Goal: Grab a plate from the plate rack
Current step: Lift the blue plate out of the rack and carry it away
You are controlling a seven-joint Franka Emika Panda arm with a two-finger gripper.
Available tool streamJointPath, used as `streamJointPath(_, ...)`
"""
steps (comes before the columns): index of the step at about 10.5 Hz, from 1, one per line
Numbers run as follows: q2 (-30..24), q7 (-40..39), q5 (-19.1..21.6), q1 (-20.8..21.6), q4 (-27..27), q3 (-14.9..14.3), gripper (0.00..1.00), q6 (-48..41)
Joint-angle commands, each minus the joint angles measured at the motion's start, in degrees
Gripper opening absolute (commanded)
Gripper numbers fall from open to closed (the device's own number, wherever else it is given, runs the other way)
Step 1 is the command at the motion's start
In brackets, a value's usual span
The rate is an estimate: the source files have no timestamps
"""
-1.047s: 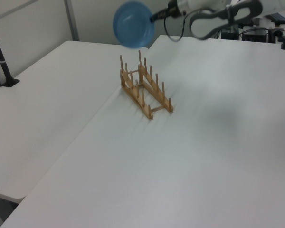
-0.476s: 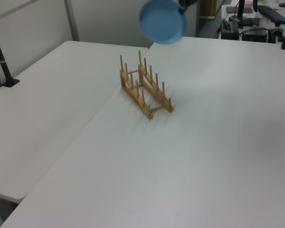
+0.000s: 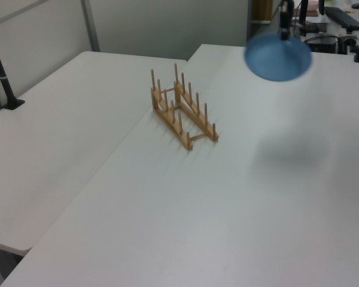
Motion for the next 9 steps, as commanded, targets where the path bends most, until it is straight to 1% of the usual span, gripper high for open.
streamJointPath(1,0.98,-11.45,1.39,-1.45,-8.86,0.03,0.00,0.95)
streamJointPath(2,1.07,-14.87,2.00,-2.15,-12.36,0.03,0.00,4.36)
streamJointPath(3,0.99,-16.90,3.75,-2.16,-16.22,-0.06,0.00,9.45)
streamJointPath(4,1.16,-17.44,4.55,-2.16,-19.13,0.03,0.00,14.28)
streamJointPath(6,4.05,-17.45,5.08,-2.25,-21.00,0.03,0.00,20.20)
streamJointPath(8,8.09,-17.01,8.15,-2.07,-21.01,0.38,0.00,23.54)
streamJointPath(9,9.41,-16.75,8.34,-1.98,-20.92,0.64,0.00,25.04)
